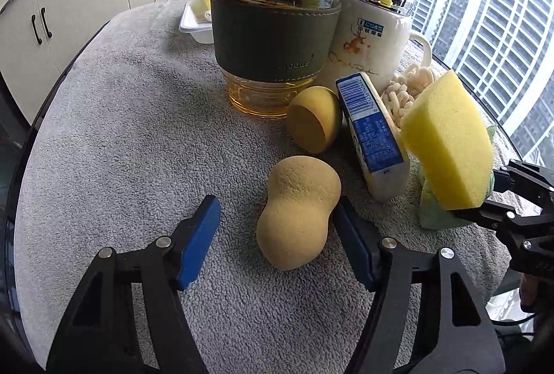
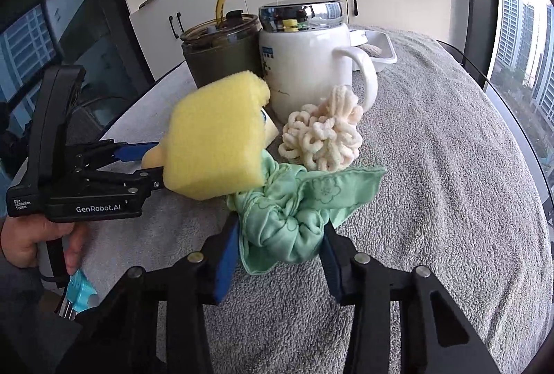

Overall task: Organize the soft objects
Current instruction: 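Grasp the tan peanut-shaped sponge with the left tool while the right tool grasps the green cloth, then carry the tan sponge and green cloth over the white tray with both tools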

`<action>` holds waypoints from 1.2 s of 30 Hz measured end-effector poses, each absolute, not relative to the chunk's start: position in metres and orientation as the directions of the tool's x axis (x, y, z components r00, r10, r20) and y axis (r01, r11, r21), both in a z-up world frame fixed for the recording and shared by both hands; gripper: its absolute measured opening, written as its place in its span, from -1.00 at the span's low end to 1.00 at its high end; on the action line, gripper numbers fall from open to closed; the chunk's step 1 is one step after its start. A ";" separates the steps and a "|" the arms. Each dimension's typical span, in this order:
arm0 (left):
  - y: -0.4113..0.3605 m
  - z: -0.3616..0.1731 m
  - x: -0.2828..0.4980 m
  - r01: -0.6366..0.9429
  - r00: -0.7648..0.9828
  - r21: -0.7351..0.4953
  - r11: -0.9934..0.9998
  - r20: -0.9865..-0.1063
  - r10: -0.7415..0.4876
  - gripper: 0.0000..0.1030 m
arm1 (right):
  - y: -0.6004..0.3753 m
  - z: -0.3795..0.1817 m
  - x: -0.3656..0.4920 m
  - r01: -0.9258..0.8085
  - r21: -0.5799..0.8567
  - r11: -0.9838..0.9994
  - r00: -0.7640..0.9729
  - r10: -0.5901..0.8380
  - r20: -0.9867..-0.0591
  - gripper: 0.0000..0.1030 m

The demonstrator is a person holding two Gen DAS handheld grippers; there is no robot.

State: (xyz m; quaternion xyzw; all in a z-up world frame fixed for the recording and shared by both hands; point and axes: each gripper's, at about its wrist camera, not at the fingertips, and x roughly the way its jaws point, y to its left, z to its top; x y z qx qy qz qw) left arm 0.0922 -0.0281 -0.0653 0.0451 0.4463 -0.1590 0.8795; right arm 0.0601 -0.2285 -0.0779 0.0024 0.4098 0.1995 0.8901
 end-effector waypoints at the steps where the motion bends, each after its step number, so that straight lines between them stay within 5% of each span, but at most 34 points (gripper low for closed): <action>1: -0.027 -0.066 0.093 0.318 0.555 -0.057 0.946 -0.798 -0.234 0.20 | -0.230 -0.078 0.059 -0.349 0.168 0.922 0.587 0.355 -0.728 -0.11; 5: -0.022 -0.063 0.090 0.315 0.558 -0.084 0.945 -0.789 -0.256 -0.34 | -0.232 -0.076 0.056 -0.336 0.168 0.927 0.593 0.347 -0.727 -0.11; 8: -0.022 -0.058 0.084 0.316 0.569 -0.090 0.945 -0.779 -0.264 -0.40 | -0.231 -0.068 0.052 -0.342 0.154 0.927 0.600 0.342 -0.723 -0.11; 36: -0.014 -0.037 0.057 0.354 0.588 -0.135 0.926 -0.737 -0.332 -0.40 | -0.242 -0.038 0.031 -0.333 0.035 0.942 0.645 0.255 -0.720 -0.11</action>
